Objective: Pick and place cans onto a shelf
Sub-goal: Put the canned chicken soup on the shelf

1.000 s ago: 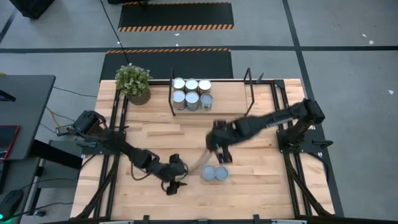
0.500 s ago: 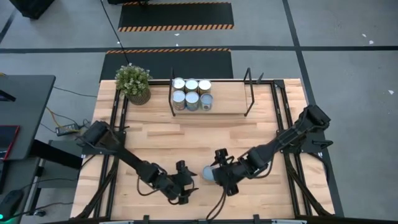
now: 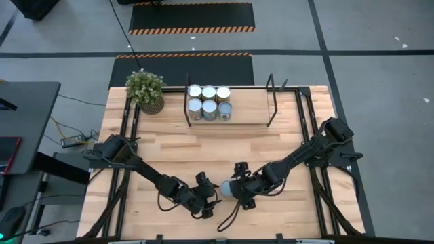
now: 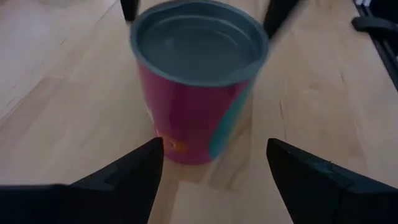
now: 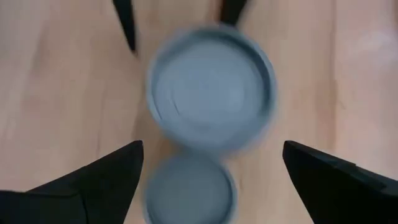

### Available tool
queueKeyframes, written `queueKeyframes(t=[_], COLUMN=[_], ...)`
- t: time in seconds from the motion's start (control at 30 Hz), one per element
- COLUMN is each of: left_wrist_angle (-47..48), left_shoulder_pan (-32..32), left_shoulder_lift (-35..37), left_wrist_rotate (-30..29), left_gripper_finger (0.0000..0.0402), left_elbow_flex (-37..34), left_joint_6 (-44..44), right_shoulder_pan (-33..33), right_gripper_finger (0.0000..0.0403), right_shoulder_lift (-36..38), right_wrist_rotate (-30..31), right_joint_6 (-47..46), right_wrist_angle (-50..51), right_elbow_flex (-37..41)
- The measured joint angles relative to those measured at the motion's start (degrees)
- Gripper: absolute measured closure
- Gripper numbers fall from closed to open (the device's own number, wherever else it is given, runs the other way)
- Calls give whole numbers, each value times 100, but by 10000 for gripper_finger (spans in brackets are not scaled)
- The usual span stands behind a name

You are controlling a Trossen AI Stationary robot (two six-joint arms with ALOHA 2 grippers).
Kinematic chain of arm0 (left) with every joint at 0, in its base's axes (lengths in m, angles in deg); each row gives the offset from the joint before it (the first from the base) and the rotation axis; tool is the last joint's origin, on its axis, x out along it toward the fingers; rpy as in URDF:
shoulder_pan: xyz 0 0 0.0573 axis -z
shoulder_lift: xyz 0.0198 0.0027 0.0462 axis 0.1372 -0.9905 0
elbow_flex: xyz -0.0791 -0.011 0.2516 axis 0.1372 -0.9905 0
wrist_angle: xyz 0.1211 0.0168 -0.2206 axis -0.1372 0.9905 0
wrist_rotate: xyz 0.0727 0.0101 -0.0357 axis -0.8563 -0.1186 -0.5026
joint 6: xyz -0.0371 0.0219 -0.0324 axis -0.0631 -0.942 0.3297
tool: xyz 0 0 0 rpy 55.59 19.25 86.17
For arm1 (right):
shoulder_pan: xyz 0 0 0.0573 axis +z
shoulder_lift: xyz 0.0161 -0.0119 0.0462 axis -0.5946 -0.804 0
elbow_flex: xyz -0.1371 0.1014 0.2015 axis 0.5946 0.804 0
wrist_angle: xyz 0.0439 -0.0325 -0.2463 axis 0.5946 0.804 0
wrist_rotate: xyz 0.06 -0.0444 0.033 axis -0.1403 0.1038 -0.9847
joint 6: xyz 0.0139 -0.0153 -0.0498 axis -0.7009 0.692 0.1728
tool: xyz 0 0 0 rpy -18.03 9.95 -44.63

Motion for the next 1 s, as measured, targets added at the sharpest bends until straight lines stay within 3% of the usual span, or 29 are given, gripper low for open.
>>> queueKeyframes(t=[0.3,0.63,0.77,0.87,1.0], left_wrist_angle=[-74,268,702,753,423], left_shoulder_pan=[-96,-203,-198,-216,-307], left_shoulder_lift=[-82,0,292,645,1392], left_wrist_rotate=[40,22,-32,-121,-648], left_gripper_finger=[145,199,218,230,244], left_elbow_flex=[-3,0,-61,-269,-850], left_joint_6=[-7,-303,-709,-1134,-1625], right_shoulder_pan=[-397,-702,-944,-1164,-1568], right_gripper_finger=[21,67,93,105,105], right_shoulder_lift=[-229,-323,-196,46,587], right_wrist_rotate=[-313,-643,-991,-866,-858], right_joint_6=[525,699,866,1062,1410], right_wrist_angle=[-778,-905,-722,-468,-299], right_elbow_flex=[-6,0,0,1,0])
